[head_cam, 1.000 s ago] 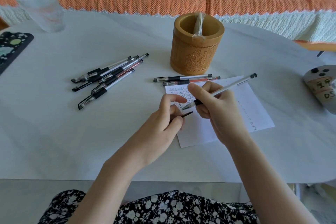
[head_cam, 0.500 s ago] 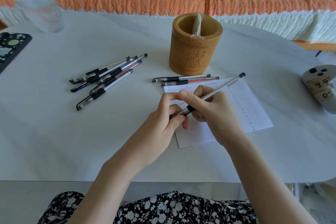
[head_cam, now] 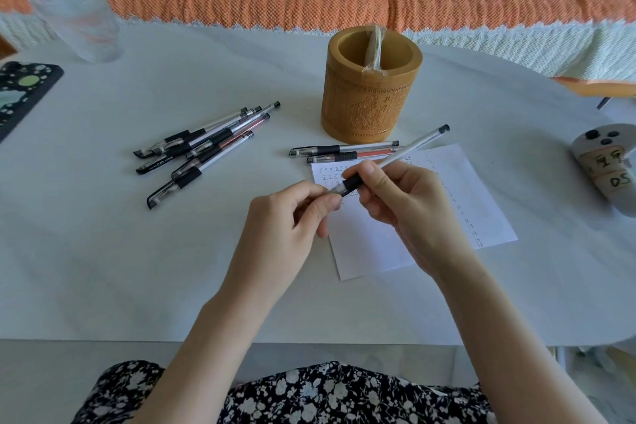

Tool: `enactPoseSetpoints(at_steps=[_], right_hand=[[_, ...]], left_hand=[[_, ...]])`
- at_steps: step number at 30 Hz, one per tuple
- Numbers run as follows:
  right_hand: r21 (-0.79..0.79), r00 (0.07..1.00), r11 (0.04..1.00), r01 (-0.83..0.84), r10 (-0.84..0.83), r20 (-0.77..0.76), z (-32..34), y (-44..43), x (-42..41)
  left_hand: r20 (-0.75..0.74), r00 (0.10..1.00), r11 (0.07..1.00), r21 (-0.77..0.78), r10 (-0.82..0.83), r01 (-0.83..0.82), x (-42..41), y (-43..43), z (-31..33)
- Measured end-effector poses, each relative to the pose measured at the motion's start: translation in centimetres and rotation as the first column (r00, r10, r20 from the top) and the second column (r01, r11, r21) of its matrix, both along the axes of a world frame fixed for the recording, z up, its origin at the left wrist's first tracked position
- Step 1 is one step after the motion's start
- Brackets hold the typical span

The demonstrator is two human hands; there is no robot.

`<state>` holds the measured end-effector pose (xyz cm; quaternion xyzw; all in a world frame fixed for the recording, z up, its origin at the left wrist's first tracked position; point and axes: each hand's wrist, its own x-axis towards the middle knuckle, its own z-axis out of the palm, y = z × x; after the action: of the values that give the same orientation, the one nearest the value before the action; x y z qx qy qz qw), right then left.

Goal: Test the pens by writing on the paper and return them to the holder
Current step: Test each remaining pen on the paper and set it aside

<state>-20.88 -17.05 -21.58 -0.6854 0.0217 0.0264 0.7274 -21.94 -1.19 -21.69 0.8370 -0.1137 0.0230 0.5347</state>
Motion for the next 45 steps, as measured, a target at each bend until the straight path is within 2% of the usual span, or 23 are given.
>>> enactPoseSetpoints(at_steps=[8, 11, 14, 15, 17, 19, 21, 23, 27, 31, 35, 39, 42, 45], right_hand=[[0.026, 1.0, 0.999, -0.018, 0.018, -0.003, 0.1, 0.2, 0.2], [-0.05, 0.999, 0.998, 0.021, -0.023, -0.032, -0.1, 0.5, 0.3], [-0.159, 0.99, 0.979, 0.128, -0.136, -0.044, -0.2, 0.7, 0.3], [-0.209, 0.981, 0.96, 0.187, -0.194, -0.011, -0.2, 0.6, 0.3], [-0.309, 0.949, 0.899, 0.311, -0.273, 0.159, -0.1, 0.1, 0.1], [-0.429, 0.936, 0.852, 0.299, -0.175, 0.305, -0.1, -0.3, 0.0], [-0.566, 0.942, 0.794, 0.224, -0.027, 0.335, -0.7, -0.4, 0.3], [-0.645, 0.933, 0.727, 0.234, 0.02, 0.36, -1.3, -0.2, 0.9], [-0.632, 0.935, 0.728, 0.267, -0.037, 0.352, -1.5, 0.0, 2.2], [-0.629, 0.944, 0.728, 0.272, -0.076, 0.321, -1.8, -0.2, 3.7], [-0.639, 0.947, 0.714, 0.288, -0.111, 0.302, -2.2, -0.3, 4.1], [-0.637, 0.938, 0.705, 0.312, -0.121, 0.326, -2.3, -0.3, 4.0], [-0.639, 0.937, 0.703, 0.313, -0.121, 0.326, -2.2, -0.4, 3.6], [-0.623, 0.94, 0.717, 0.312, -0.139, 0.31, -1.9, -0.5, 3.3]], left_hand=[[0.017, 0.999, 0.998, 0.047, 0.042, -0.042, 0.0, -0.3, -0.5], [-0.006, 0.999, 0.996, 0.082, 0.043, -0.042, 0.4, -0.2, -0.7], [0.028, 0.998, 0.991, 0.119, 0.064, -0.067, 0.9, 0.1, -0.6], [0.043, 0.996, 0.987, 0.14, 0.073, -0.078, 1.1, 0.3, -0.6], [0.064, 0.994, 0.976, 0.193, 0.087, -0.098, 1.3, 0.6, -0.7], [0.065, 0.994, 0.967, 0.231, 0.093, -0.106, 1.4, 0.8, -0.8], [0.07, 0.994, 0.966, 0.24, 0.085, -0.099, 1.5, 0.9, -0.8], [0.074, 0.995, 0.966, 0.242, 0.074, -0.09, 1.6, 1.0, -0.8], [0.061, 0.992, 0.972, 0.204, 0.107, -0.117, 1.8, 1.5, -0.8], [0.162, 0.963, 0.942, 0.228, 0.213, -0.247, 2.3, 3.1, -1.0], [0.173, 0.93, 0.896, 0.259, 0.325, -0.361, 2.6, 4.4, -1.3], [0.258, 0.884, 0.82, 0.34, 0.391, -0.461, 3.1, 5.9, -1.5], [0.272, 0.849, 0.741, 0.414, 0.453, -0.529, 3.5, 7.3, -1.5], [0.254, 0.833, 0.705, 0.446, 0.492, -0.552, 3.6, 8.0, -1.6]])
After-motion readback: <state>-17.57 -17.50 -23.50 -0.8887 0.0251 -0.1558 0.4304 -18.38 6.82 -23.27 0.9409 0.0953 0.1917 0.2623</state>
